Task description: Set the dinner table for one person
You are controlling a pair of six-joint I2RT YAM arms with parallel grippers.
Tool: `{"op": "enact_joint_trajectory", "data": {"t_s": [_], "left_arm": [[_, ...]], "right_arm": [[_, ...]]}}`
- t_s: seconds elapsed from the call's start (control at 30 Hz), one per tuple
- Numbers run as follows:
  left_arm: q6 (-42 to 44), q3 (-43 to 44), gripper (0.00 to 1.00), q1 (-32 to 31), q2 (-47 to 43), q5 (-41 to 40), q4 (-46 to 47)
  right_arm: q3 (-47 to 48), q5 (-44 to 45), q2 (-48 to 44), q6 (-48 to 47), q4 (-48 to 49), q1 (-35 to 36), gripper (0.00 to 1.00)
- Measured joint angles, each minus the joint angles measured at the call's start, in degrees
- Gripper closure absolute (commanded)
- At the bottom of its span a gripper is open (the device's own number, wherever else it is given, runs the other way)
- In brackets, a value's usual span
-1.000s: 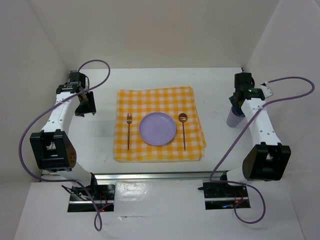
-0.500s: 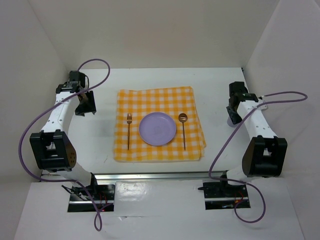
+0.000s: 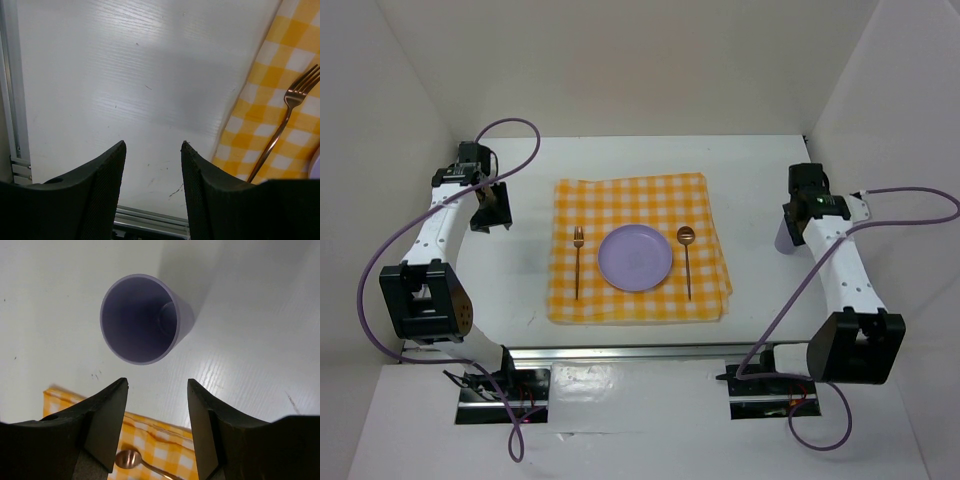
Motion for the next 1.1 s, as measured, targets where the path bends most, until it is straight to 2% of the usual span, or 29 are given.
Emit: {"op": "enact_joint_trajectory", "data": {"t_s": [0.1,0.33,0.97,1.1], "left_arm": [[0.0,0.0,0.44,0.0,0.0,0.0,0.0],[0.9,0.0,0.44,0.0,0.0,0.0,-0.2],[1.1,0.0,0.44,0.1,0.0,0.9,-0.7],[1.1,0.0,0.44,0.5,0.0,0.8,-0.7]], "right_arm": [[0.2,0.8,0.6,0.5,0.0,0.0,0.38],[-0.1,1.0,5.2,3.1,-0.2,0.0,0.38],[-2.1,3.7,7.9,3.8,2.7,-0.5,0.38],[-2.1,4.5,8.8,2.9,4.3,-0.6,0.43]]}}
